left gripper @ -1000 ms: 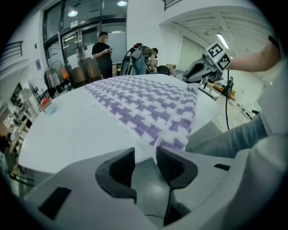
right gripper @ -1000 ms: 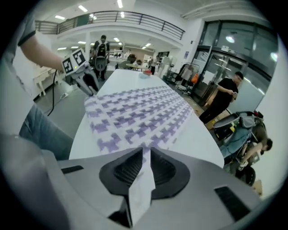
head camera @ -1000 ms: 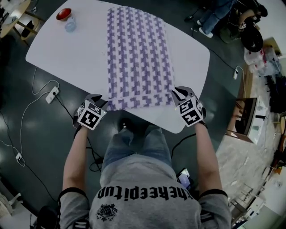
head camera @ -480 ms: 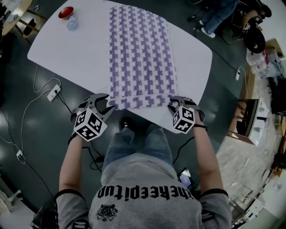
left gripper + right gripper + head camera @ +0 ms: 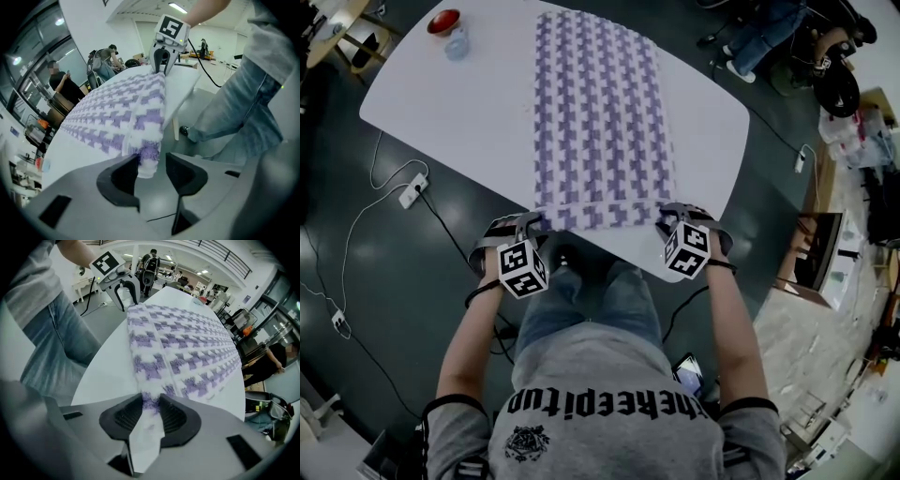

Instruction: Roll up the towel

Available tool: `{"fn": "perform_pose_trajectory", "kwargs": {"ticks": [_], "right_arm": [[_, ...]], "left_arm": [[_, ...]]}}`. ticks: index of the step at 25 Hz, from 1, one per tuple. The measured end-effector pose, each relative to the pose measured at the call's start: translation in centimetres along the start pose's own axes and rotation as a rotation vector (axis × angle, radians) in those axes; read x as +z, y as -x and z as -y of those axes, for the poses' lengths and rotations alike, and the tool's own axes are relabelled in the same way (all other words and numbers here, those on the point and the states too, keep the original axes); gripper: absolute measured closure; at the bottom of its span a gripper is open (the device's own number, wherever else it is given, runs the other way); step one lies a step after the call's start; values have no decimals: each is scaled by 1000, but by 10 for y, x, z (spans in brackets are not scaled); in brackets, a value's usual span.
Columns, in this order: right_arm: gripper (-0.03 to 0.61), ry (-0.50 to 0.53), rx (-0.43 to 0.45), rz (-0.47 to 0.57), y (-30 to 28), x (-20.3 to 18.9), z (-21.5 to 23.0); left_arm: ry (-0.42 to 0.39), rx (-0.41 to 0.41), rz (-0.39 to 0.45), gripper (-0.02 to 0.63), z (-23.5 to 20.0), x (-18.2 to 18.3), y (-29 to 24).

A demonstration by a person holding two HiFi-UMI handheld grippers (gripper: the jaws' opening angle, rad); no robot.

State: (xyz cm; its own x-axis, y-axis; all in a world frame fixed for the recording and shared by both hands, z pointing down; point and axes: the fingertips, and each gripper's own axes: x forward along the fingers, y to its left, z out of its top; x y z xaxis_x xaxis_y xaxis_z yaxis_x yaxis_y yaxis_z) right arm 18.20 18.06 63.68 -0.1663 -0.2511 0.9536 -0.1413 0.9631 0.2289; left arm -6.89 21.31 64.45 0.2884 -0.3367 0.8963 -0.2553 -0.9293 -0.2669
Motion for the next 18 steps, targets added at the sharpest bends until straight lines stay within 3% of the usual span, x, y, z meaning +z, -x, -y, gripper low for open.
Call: {"fn": "perform_pose_trajectory", "kwargs": {"ticks": [2,4,12,18], "right_arm": [[480,-18,5,6,2,1,0],[552,-29,-11,9,7,2,0],[561,-65,22,43,10,1,-1],[561,-68,183,56,14,2,-7]], "left_arm": [[5,23,4,526,-8,1,3],[9,11,16,580,-12,2,11],[-38,-134,34,592,-2,3,19],[-45,-304,34,592,-3,2,21]]}}
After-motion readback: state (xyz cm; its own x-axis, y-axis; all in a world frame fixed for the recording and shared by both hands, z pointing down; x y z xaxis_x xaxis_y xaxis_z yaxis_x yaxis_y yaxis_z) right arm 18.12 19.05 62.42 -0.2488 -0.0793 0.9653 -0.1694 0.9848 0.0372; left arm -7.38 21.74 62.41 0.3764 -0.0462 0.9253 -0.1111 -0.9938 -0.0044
